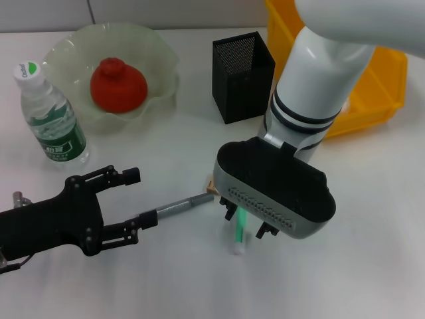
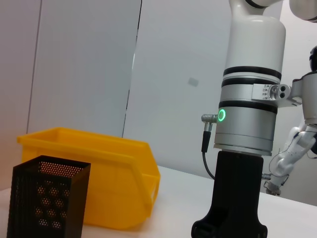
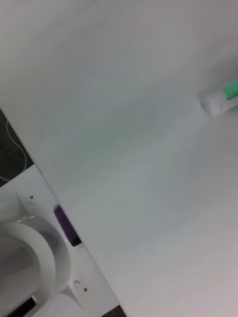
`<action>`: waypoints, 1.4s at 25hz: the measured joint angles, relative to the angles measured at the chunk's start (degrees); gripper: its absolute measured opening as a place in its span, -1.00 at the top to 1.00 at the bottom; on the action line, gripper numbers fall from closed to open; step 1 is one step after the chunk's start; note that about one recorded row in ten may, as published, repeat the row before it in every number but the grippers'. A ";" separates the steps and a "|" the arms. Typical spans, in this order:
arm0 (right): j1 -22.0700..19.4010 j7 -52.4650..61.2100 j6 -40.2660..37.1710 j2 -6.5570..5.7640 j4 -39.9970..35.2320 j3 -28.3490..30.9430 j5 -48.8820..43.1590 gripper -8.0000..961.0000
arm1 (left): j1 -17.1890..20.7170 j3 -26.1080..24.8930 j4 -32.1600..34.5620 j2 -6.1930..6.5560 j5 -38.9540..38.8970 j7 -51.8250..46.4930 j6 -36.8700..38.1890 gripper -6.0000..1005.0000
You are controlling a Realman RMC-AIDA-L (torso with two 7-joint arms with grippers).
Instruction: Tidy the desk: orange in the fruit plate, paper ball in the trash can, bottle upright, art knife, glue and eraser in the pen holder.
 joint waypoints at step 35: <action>0.49 -2.05 1.91 0.00 0.92 -2.34 0.41 0.12 | 0.46 -1.31 -0.20 0.38 0.28 0.43 -0.87 -0.59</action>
